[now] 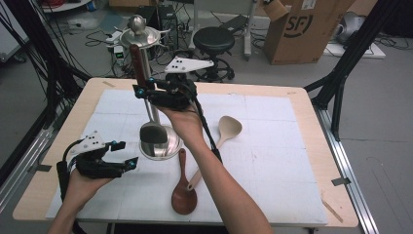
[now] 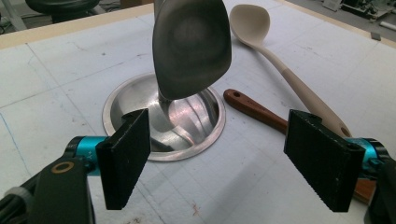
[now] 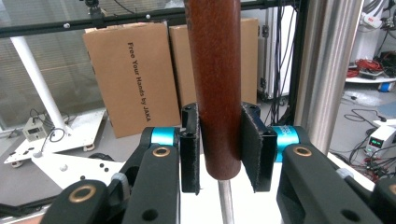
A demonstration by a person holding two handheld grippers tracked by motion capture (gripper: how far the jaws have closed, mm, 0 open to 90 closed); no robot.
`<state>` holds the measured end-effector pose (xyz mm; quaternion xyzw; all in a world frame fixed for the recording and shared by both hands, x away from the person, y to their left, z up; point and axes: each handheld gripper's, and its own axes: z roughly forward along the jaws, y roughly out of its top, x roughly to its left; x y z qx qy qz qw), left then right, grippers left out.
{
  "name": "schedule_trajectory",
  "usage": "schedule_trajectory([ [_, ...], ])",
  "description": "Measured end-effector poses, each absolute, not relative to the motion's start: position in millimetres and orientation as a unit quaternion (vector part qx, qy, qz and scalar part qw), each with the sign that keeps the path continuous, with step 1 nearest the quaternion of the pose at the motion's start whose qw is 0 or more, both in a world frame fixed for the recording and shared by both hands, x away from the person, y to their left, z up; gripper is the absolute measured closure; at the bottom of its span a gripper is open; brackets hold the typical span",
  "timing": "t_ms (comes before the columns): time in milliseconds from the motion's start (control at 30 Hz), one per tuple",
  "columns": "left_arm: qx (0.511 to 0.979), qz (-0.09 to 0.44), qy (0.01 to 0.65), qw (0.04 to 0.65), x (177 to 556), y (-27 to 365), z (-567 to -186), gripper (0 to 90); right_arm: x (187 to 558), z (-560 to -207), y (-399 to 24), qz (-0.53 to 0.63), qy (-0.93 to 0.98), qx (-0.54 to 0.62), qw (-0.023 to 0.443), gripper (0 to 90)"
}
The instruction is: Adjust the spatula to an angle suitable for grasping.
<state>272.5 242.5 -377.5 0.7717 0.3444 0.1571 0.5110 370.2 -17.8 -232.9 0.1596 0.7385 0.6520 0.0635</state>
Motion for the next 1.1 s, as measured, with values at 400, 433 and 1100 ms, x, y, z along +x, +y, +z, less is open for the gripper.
schedule_trajectory([
  [400,0.771,0.156,0.346,0.511,273,242,-378,23.2,370,-230,-25,0.66,0.734,0.15,0.053,65.4],
  [433,0.772,0.157,0.345,0.51,273,242,-378,23.1,370,-230,-26,0.662,0.733,0.148,0.051,64.7],
  [1100,0.773,0.158,0.347,0.506,275,244,-380,22.3,370,-223,-51,0.669,0.732,0.128,0.033,60.3],
])
